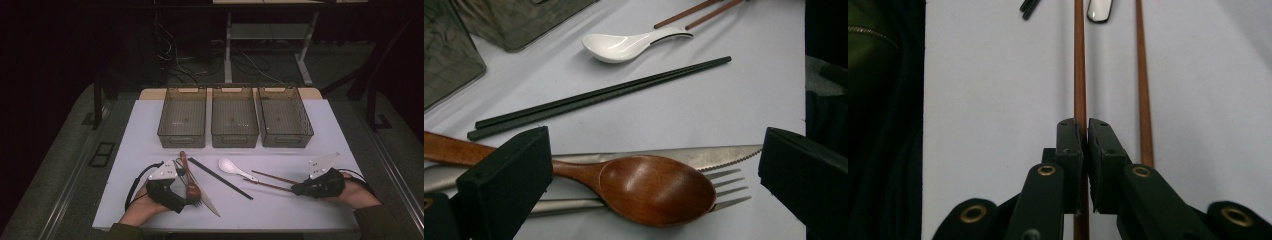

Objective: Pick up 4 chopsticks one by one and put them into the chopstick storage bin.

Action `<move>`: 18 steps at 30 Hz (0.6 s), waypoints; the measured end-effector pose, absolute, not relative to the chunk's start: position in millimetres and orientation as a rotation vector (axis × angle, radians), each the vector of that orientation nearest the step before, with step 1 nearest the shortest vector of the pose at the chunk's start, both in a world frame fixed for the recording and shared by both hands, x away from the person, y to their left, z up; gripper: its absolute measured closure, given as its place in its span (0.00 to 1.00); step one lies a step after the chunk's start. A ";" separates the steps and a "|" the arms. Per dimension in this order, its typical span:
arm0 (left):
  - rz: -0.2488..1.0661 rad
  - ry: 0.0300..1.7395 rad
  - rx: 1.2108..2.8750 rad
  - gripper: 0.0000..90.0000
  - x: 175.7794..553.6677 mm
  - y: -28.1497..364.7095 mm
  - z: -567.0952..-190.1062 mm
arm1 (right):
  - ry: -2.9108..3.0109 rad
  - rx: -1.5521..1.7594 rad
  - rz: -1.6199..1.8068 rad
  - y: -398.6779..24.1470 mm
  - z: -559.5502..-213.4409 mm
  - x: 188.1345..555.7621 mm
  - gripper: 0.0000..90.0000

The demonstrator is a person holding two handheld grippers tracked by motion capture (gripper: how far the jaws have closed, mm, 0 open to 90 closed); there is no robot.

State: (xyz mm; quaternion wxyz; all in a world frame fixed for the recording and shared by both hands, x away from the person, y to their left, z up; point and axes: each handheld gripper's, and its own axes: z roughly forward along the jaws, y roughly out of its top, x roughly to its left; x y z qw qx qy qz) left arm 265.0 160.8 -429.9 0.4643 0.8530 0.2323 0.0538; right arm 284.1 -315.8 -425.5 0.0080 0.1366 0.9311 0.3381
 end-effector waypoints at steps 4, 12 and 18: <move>0.140 0.599 2.071 0.00 263.7 167.1 -433.1 | 2.879 0.420 1.068 -316.2 -420.8 286.7 0.93; 0.143 0.608 2.068 0.00 266.9 167.9 -439.4 | 2.811 0.536 1.123 -315.0 -413.8 290.3 0.93; 0.154 0.599 2.072 0.00 265.7 164.3 -439.2 | 2.769 0.631 1.166 -311.7 -408.6 294.9 0.93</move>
